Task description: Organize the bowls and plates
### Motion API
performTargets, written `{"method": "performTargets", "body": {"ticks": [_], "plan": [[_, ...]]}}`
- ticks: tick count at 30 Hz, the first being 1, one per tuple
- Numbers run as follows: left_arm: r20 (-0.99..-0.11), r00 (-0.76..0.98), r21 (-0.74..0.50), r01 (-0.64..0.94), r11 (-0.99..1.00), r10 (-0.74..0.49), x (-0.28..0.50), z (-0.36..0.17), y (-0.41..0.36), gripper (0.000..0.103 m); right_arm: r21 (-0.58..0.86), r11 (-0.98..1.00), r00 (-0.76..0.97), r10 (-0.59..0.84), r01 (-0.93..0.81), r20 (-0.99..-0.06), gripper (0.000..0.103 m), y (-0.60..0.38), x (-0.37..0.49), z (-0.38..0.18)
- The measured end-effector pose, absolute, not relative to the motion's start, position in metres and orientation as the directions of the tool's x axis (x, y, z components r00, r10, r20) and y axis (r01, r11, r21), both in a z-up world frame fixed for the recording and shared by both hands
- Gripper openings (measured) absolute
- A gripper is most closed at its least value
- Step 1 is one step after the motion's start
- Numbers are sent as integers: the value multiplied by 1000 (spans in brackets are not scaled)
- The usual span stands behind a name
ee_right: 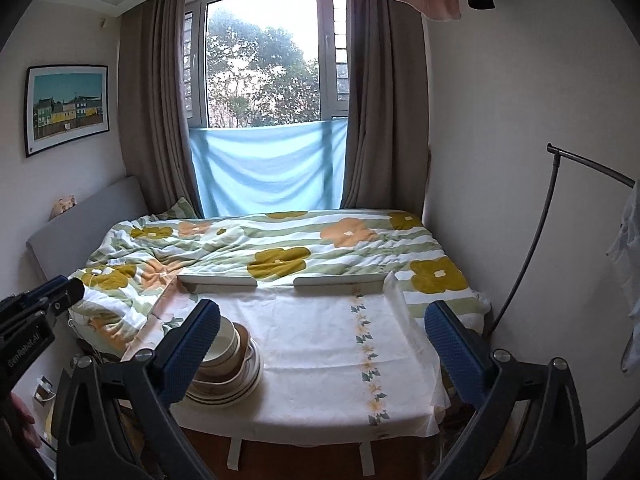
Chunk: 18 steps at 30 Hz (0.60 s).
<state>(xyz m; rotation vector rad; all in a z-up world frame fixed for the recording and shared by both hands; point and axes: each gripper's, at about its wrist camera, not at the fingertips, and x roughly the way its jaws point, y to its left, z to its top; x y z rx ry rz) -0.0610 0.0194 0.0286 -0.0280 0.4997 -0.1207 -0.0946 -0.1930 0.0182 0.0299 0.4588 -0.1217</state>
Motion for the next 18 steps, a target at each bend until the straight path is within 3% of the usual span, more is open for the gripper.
{"method": "performTargets", "body": {"ticks": [18], "plan": [[-496,864,-51,77,996,-92,-54,25,22,20,7,995,892,-84,97,-444,102,-191,-85,18]]}}
